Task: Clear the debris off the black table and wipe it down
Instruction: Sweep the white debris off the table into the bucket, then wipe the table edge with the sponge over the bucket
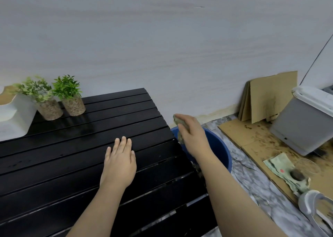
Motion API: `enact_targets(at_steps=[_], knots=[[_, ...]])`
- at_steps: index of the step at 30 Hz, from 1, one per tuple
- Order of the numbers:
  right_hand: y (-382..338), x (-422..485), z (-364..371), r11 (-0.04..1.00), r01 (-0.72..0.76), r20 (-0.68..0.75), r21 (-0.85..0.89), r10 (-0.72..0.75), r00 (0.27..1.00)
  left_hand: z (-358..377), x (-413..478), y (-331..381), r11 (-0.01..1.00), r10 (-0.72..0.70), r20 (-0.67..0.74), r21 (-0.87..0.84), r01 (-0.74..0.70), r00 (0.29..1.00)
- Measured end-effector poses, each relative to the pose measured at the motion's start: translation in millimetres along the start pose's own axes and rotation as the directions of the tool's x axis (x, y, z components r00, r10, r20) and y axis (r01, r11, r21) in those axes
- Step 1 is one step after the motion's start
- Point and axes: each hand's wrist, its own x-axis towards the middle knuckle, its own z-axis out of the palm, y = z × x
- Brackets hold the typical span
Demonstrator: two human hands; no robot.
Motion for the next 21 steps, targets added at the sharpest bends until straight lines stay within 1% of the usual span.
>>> enact_targets(at_steps=[2, 6, 7, 8, 10, 11, 12, 14, 16, 17, 19, 21], knots=[[-12, -9, -5, 0.998, 0.029, 0.006, 0.048, -0.030, 1.000, 0, 0, -1, 1.000, 0.000, -0.001, -0.004, 0.000, 1.000], [-28, -38, 8, 0.988, 0.151, 0.103, -0.044, -0.146, 0.984, 1, -1, -3, 1.000, 0.005, -0.001, -0.004, -0.005, 1.000], [-28, -44, 17, 0.980, 0.171, 0.133, -0.101, -0.157, 0.978, 1, 0, -3, 1.000, 0.005, -0.001, -0.009, -0.005, 1.000], [-26, -50, 26, 0.961, 0.190, 0.169, -0.200, -0.157, 0.973, 1, 0, -3, 1.000, 0.006, -0.001, -0.014, -0.006, 1.000], [-15, -55, 42, 0.855, 0.230, 0.256, -0.466, -0.118, 0.959, 1, 0, -3, 1.000, 0.010, -0.001, -0.014, -0.010, 1.000], [-9, -53, 48, 0.816, 0.221, 0.295, -0.534, -0.065, 0.953, 1, 0, -3, 1.000, 0.011, 0.001, -0.009, -0.011, 1.000], [-4, -50, 51, 0.821, 0.190, 0.319, -0.538, -0.011, 0.948, 1, 0, -3, 1.000, 0.012, 0.002, -0.003, -0.012, 1.000], [3, -41, 52, 0.874, 0.141, 0.321, -0.465, 0.018, 0.947, 1, 0, -4, 1.000, 0.013, 0.002, 0.002, -0.013, 1.000], [10, -32, 48, 0.908, 0.103, 0.259, -0.407, 0.006, 0.966, 0, 0, -4, 1.000, 0.011, 0.007, 0.000, -0.011, 1.000], [14, -27, 43, 0.922, 0.057, 0.210, -0.383, 0.027, 0.977, 0, 0, -3, 1.000, 0.010, 0.008, -0.005, -0.010, 1.000], [21, -14, 29, 0.924, -0.061, 0.132, -0.378, 0.119, 0.984, 0, -1, -2, 1.000, 0.010, 0.010, -0.011, -0.010, 1.000], [25, -2, 14, 0.910, -0.154, 0.092, -0.385, 0.204, 0.975, -1, -1, -2, 1.000, 0.012, 0.009, -0.007, -0.012, 1.000]])
